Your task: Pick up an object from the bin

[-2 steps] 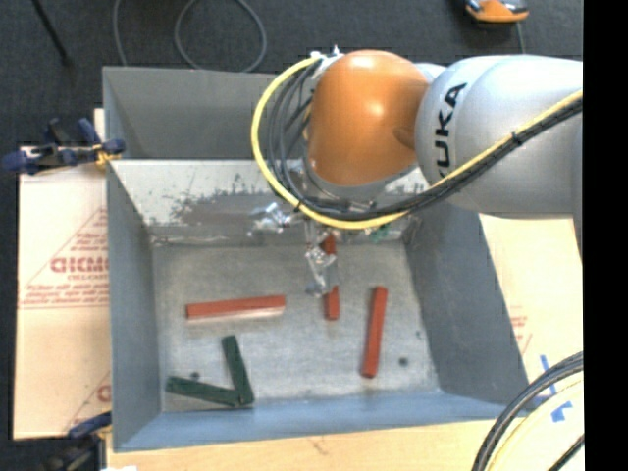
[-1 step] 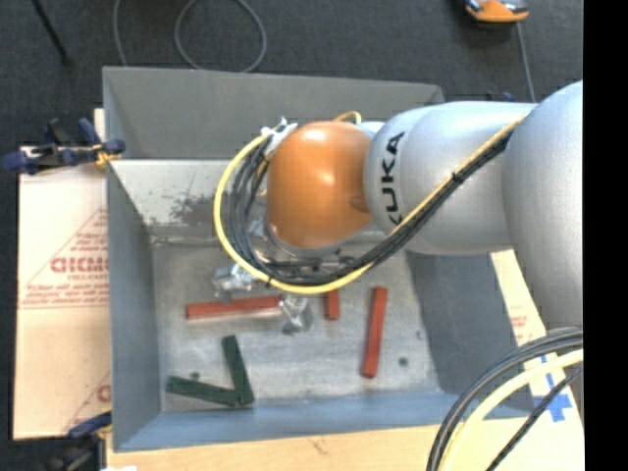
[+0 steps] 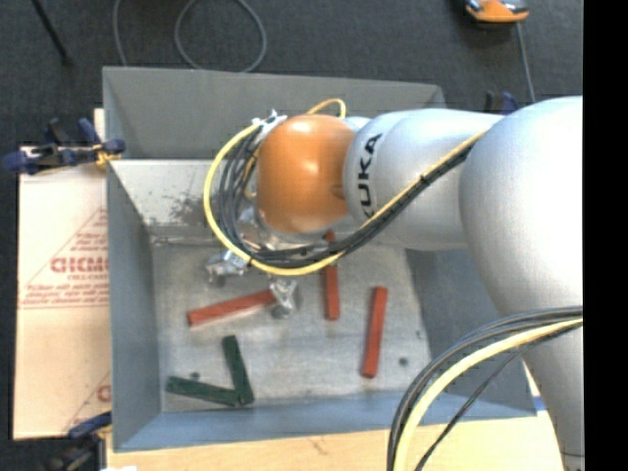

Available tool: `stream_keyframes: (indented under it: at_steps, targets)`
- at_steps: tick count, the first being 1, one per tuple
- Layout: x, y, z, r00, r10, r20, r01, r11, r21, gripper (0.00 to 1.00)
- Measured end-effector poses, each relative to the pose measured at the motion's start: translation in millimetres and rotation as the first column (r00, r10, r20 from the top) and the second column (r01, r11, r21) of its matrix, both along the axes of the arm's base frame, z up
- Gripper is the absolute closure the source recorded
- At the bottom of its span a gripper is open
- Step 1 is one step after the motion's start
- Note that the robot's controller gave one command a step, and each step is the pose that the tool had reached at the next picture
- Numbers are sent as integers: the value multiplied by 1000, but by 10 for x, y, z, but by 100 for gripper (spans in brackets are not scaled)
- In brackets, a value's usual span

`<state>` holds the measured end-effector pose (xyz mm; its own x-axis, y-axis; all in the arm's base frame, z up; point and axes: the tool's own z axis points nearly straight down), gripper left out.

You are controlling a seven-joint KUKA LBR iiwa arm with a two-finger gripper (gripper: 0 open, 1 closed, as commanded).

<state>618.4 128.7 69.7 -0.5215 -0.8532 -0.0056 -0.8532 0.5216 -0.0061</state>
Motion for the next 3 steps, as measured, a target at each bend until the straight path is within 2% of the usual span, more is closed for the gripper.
stream_keyframes:
  at_steps: [1,2,3]
  targets:
    - [11,201,798,995,99,4,-99,995,1,0]
    - [-348,126,-27,995,95,-10,-95,995,1,0]
    - [-317,131,20,996,92,-2,-92,996,2,100]
